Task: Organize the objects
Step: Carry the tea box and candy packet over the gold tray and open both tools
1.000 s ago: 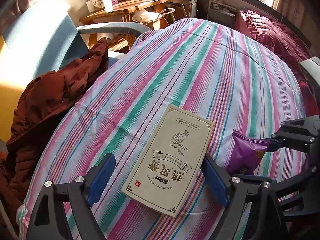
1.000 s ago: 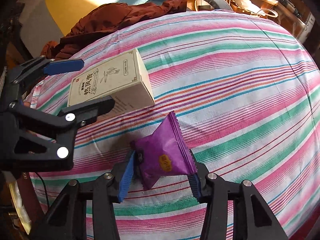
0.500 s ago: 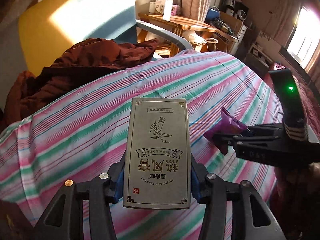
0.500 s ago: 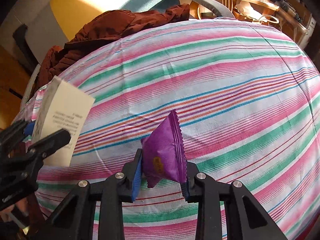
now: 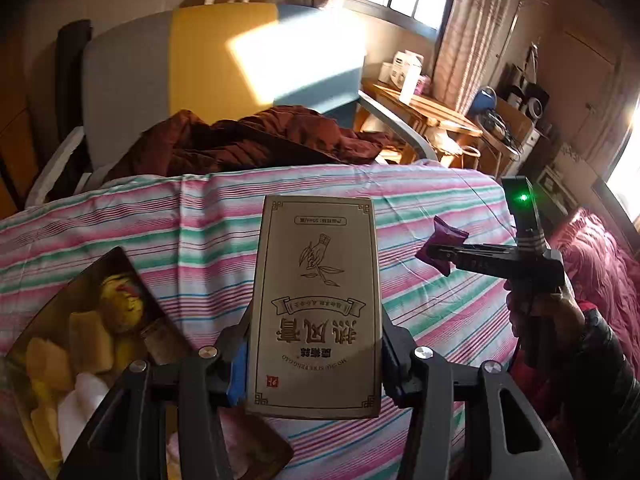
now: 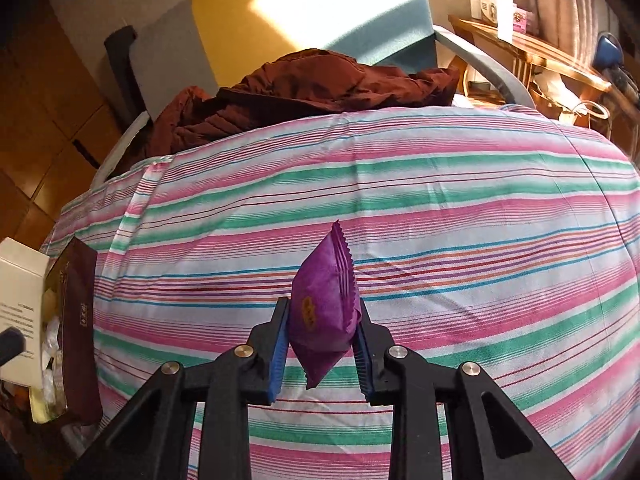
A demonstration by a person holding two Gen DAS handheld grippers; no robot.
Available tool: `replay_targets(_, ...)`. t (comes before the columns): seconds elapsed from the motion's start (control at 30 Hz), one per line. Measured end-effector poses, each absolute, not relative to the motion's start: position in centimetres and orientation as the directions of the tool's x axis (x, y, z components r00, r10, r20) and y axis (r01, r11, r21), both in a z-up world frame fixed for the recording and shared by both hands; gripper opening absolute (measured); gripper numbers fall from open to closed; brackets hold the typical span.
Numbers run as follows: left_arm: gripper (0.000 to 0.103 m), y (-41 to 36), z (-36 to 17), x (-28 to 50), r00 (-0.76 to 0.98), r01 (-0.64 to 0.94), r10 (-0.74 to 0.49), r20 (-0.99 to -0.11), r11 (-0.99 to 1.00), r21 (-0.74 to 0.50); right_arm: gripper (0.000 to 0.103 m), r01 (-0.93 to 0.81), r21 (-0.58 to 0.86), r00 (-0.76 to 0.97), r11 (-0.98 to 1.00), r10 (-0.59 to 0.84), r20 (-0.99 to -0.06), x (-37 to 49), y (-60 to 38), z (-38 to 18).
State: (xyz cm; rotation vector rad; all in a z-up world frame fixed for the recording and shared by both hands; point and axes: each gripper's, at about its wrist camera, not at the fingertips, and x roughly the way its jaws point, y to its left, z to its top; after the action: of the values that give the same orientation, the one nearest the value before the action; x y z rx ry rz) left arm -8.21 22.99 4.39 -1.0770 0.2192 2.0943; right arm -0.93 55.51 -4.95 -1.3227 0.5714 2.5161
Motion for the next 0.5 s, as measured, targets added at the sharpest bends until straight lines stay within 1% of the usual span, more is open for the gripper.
replay_targets(0.1, 0.052, 18.2, 5.6, -8.3, -0.427, -0.625, 0.525, -0.736, -0.76, -0.18, 0.029, -0.344, 0.211, -0.569, -0.915, 0.024, -0.822, -1.4, 53.9, -4.6)
replay_targets(0.23, 0.052, 11.8, 5.8, -8.7, -0.509, -0.512, 0.468, -0.722, -0.839, -0.183, 0.029, -0.271, 0.204, -0.572, -0.941, -0.013, -0.82, -2.1, 50.8, -3.9)
replay_targets(0.4, 0.052, 5.1, 3.5, -9.0, -0.545, -0.366, 0.394, -0.74, -0.906, -0.212, 0.029, -0.139, 0.216, -0.605, -0.966, -0.09, -0.791, -2.8, 44.7, -1.8)
replay_targets(0.5, 0.052, 2.4, 1.9, -8.7, -0.533, -0.311, 0.386, -0.753, -0.917, -0.25, 0.029, -0.045, 0.23, -0.624, -0.972, -0.152, -0.767, -3.4, 40.3, -0.3)
